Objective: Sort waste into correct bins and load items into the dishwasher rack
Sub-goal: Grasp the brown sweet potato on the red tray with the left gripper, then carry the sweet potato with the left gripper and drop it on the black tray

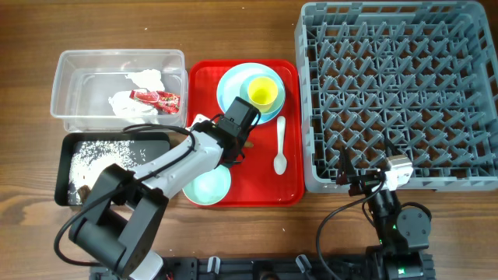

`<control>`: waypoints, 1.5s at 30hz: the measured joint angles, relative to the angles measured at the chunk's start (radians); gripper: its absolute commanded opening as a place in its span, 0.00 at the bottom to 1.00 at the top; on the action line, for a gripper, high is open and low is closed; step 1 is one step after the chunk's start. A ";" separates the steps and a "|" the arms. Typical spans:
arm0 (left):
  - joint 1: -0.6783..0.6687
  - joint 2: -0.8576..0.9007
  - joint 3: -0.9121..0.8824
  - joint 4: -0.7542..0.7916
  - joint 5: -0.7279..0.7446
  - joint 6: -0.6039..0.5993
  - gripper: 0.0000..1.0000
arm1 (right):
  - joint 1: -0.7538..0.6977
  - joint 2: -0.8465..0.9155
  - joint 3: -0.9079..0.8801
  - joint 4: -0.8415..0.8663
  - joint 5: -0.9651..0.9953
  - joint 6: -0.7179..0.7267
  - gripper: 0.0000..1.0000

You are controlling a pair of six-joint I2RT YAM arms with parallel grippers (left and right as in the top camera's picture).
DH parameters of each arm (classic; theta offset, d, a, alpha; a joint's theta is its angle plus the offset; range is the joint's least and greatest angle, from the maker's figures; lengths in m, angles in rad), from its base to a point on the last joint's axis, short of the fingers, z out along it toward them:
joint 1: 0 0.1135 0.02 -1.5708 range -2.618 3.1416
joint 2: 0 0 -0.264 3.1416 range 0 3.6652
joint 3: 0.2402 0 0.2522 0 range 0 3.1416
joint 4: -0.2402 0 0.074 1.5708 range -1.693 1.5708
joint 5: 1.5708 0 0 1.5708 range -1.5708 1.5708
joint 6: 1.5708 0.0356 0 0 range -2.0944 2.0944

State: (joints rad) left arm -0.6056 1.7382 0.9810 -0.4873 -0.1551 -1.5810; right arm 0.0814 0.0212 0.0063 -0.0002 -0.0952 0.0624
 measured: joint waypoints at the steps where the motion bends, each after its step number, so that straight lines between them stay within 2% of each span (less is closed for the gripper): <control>1: 0.000 0.008 0.000 0.004 0.000 -0.003 0.52 | 0.000 0.000 0.000 0.000 0.000 0.000 1.00; 6: 0.000 0.048 0.012 0.024 -0.001 -0.013 0.35 | 0.000 0.000 0.000 0.000 0.000 0.000 1.00; 9: 0.003 0.050 0.012 0.024 0.000 -0.014 0.19 | 0.000 0.000 0.000 0.000 0.000 0.000 1.00; 17: 0.004 0.051 0.012 0.021 0.000 -0.018 0.07 | 0.000 0.000 0.000 0.000 0.000 0.000 1.00; 24: 0.004 -0.080 0.003 0.002 -0.062 0.089 0.11 | 0.000 0.000 0.000 0.000 0.000 0.000 1.00; 27: 0.005 -0.200 0.003 -0.041 -0.121 0.111 0.14 | 0.000 0.000 0.000 0.000 0.000 0.000 1.00; 30: 0.032 -0.330 0.004 -0.150 -0.178 0.125 0.15 | 0.000 0.000 0.000 0.000 0.000 0.000 1.00; 37: 0.265 -0.477 0.004 -0.404 -0.223 0.142 0.14 | 0.000 0.000 0.000 0.000 0.000 0.000 1.00; 45: 0.531 -0.444 0.002 -0.472 -0.233 0.227 0.14 | 0.000 0.000 0.000 0.000 0.000 0.000 1.00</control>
State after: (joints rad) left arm -0.0746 1.2942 0.9833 -0.9592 -0.3885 -1.3544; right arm 0.0814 0.0212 0.0063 0.0002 -0.0952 0.0624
